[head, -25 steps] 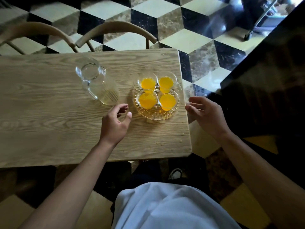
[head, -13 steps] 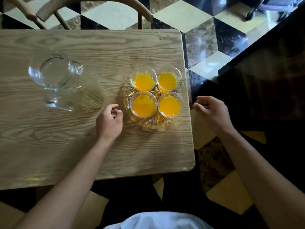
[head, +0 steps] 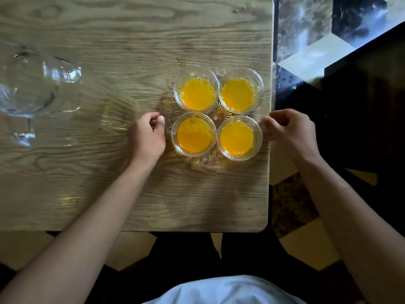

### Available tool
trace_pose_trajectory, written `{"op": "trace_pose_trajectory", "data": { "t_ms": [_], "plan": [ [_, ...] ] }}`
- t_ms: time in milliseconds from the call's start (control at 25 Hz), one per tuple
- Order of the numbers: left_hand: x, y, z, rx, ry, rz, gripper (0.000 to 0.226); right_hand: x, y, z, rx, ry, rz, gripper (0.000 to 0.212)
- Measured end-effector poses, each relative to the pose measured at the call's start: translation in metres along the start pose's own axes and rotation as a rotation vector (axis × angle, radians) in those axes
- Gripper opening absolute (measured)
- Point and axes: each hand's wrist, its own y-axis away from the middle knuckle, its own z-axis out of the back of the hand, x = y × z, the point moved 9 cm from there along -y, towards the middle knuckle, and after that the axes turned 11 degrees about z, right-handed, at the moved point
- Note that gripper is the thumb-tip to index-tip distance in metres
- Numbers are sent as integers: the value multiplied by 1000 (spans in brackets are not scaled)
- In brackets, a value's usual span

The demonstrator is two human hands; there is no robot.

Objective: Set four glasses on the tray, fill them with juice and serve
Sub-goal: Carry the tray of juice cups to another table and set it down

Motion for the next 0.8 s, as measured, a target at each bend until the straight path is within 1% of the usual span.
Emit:
{"op": "trace_pose_trajectory", "data": {
  "t_ms": [200,320,640,800],
  "plan": [
    [-15,-2,-1,-16,-45,-84,32,3,-3,-8,32,10,-51,25],
    [-15,-10,-4,6,-29,-30,33,6,-3,-10,24,-12,-83,19],
    [-11,-19,-9,16,-42,116,19,6,-9,-10,48,45,-65,24],
    [-7,-19,-9,20,-5,138,18,1,-11,-14,62,12,-81,26]
  ]
}}
